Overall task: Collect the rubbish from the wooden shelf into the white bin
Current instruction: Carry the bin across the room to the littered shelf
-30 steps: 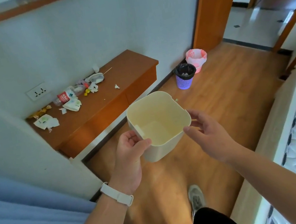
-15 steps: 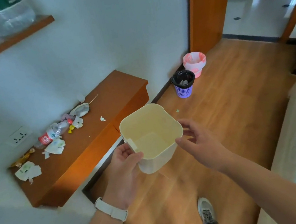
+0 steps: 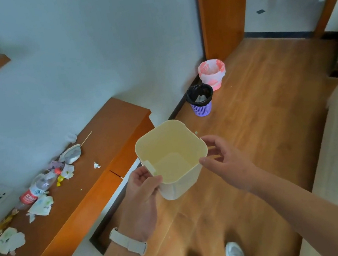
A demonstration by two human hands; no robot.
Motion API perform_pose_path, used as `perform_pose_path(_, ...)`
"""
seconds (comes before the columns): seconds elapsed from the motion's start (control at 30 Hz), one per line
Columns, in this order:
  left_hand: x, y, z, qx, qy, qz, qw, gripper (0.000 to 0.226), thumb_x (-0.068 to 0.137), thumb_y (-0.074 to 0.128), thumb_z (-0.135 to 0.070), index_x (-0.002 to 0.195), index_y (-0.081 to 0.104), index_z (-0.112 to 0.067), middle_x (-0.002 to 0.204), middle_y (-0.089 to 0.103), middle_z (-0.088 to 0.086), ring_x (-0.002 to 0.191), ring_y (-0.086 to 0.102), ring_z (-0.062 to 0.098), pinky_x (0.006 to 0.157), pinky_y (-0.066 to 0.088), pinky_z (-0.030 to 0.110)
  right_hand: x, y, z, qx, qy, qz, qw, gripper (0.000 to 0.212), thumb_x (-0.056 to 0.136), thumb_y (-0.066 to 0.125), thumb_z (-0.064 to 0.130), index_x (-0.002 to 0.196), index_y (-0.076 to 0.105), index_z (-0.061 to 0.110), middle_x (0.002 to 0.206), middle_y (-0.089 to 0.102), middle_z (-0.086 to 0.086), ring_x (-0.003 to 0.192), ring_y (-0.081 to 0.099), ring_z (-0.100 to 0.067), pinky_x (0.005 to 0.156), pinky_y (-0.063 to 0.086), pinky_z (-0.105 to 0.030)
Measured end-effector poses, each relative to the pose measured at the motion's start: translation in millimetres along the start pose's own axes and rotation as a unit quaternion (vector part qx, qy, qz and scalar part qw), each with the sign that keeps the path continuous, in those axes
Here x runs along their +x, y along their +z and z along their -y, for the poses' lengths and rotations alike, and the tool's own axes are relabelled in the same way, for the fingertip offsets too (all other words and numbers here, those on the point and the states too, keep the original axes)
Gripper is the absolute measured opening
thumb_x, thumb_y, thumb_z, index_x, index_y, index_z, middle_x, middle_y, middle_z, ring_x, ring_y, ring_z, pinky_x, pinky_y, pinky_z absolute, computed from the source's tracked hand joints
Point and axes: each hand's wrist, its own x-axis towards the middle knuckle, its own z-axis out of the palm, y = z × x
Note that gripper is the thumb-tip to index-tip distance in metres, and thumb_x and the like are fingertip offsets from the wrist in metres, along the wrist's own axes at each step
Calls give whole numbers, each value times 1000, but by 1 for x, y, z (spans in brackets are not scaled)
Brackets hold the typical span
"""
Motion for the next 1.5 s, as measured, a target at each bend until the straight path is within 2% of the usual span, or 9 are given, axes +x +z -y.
perform_pose_path(0.23, 29, 3, 4, -21, -7, -5, 1000, 73, 55, 78, -23, 121, 54, -6, 106, 71, 10, 96, 71, 20, 76, 57, 26, 30, -9, -11, -18, 23, 10, 1000, 43, 75, 64, 49, 117, 55, 45, 117, 64, 23, 107, 62, -2, 86, 53, -27)
perform_pose_path(0.43, 72, -2, 1, -37, 4, 18, 999, 59, 57, 76, -20, 111, 60, -8, 94, 76, 3, 90, 70, 19, 76, 58, 26, 72, -8, -11, -45, 27, 15, 998, 41, 79, 64, 45, 118, 54, 46, 118, 63, 25, 109, 61, 0, 81, 52, -19)
perform_pose_path(0.6, 120, -22, -14, -80, 4, 6, 997, 69, 55, 77, -21, 119, 56, -3, 103, 70, 12, 90, 70, 20, 73, 57, 24, 125, 7, -3, -65, 28, 22, 997, 38, 89, 67, 27, 122, 54, 39, 118, 64, 24, 110, 61, -1, 82, 51, -16)
perform_pose_path(0.73, 160, -50, -30, -100, 18, -22, 995, 73, 54, 77, -19, 122, 54, -1, 108, 66, 17, 91, 68, 20, 72, 55, 23, 180, 33, 10, -94, 15, 48, 994, 36, 87, 67, 29, 116, 55, 47, 115, 64, 27, 108, 61, 2, 80, 50, -13)
perform_pose_path(0.8, 177, -69, -40, -115, 23, -34, 992, 73, 54, 76, -19, 121, 54, -1, 107, 65, 16, 88, 69, 18, 71, 55, 22, 209, 51, 18, -108, 12, 66, 992, 35, 82, 66, 40, 112, 54, 54, 114, 64, 29, 108, 61, 3, 81, 51, -15)
perform_pose_path(0.9, 201, -101, -54, -129, 34, -57, 989, 76, 55, 76, -19, 124, 52, 1, 109, 65, 18, 92, 67, 21, 72, 56, 24, 250, 83, 25, -122, 1, 94, 988, 45, 75, 63, 54, 118, 53, 49, 115, 63, 30, 109, 61, 3, 83, 51, -19)
perform_pose_path(1.07, 230, -151, -75, -131, 55, -105, 984, 66, 58, 75, -16, 119, 55, -3, 101, 72, 10, 89, 71, 19, 70, 56, 24, 301, 133, 27, -127, -18, 135, 982, 52, 76, 63, 52, 125, 52, 39, 114, 63, 30, 108, 61, 2, 83, 51, -20)
perform_pose_path(1.27, 240, -200, -84, -139, 74, -199, 967, 67, 53, 78, -21, 115, 57, -4, 86, 75, 0, 85, 70, 18, 68, 55, 23, 357, 188, 34, -172, -24, 228, 958, 36, 88, 67, 42, 116, 47, 55, 114, 60, 34, 107, 58, 8, 85, 51, -17)
perform_pose_path(1.5, 243, -244, -74, -135, 66, -337, 930, 45, 65, 69, -14, 108, 61, -5, 88, 77, 2, 92, 71, 25, 75, 58, 28, 414, 264, 20, -187, -27, 366, 911, 33, 90, 65, 40, 112, 46, 56, 111, 55, 43, 103, 56, 16, 79, 47, -14)
